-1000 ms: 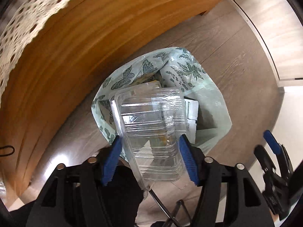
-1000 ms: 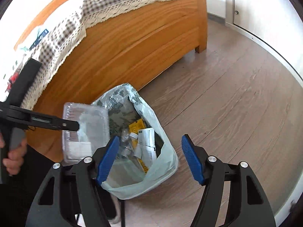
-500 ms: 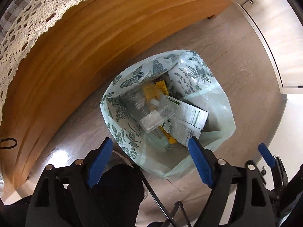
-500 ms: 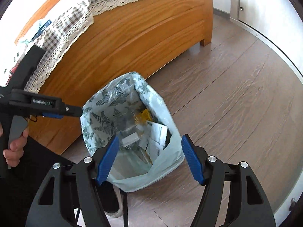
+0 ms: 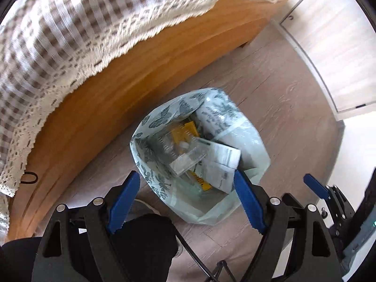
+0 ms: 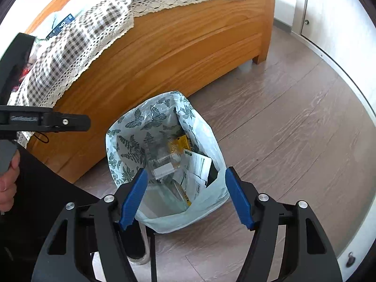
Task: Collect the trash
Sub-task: 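Move both tools from the bin back over the trash on the bed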
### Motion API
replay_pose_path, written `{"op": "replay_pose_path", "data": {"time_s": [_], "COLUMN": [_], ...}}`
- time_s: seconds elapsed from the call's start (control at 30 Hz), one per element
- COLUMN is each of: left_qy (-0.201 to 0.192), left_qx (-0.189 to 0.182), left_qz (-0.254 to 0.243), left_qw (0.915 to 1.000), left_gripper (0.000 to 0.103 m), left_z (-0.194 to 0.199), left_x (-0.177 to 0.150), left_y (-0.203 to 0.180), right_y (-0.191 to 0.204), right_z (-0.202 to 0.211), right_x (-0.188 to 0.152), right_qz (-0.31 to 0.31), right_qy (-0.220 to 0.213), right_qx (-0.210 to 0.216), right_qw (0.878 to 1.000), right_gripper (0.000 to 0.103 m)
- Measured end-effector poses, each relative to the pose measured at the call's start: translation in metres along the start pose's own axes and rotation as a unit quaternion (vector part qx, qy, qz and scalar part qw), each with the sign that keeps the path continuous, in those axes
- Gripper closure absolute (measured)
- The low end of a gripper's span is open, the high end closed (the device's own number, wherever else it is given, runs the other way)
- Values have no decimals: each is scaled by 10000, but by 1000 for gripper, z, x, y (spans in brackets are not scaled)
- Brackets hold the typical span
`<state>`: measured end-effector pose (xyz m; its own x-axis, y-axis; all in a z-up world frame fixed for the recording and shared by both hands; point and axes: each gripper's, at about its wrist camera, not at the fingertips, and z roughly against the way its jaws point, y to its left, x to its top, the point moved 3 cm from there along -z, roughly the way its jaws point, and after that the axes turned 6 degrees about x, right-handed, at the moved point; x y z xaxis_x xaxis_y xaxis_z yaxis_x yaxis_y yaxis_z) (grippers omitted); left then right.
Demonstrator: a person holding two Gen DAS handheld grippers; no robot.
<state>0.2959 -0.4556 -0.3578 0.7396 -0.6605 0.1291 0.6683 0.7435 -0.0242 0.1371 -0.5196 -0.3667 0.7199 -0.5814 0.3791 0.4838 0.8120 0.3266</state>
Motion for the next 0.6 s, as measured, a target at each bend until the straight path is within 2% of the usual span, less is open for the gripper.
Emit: {"op": "replay_pose_path", "data": {"time_s": [0.2,0.37,0.5,0.6], "left_qy": [-532,-1091,-1563,-1851], "left_qx": [-401,-637,-615,-406], "left_qz": [21,45,136,167], "left_qw": [9978,9920,9857,9817], "left_gripper": [24,24,20,18], "left_z": [49,97,134,154], "left_x": [4,7,9,11], "left_y": [6,27,57,84], "right_y": [19,39,57,77], "right_z": [11,24,36,47], "right_x": [16,34,54,73], "right_qz": [258,601,762,855], "right_qy": [-82,-151,-299,-519], "right_qx": [-161,-403,-572,-612], "right_qw": [9995,9973,9950,9931], "right_gripper": [37,37,37,37]}}
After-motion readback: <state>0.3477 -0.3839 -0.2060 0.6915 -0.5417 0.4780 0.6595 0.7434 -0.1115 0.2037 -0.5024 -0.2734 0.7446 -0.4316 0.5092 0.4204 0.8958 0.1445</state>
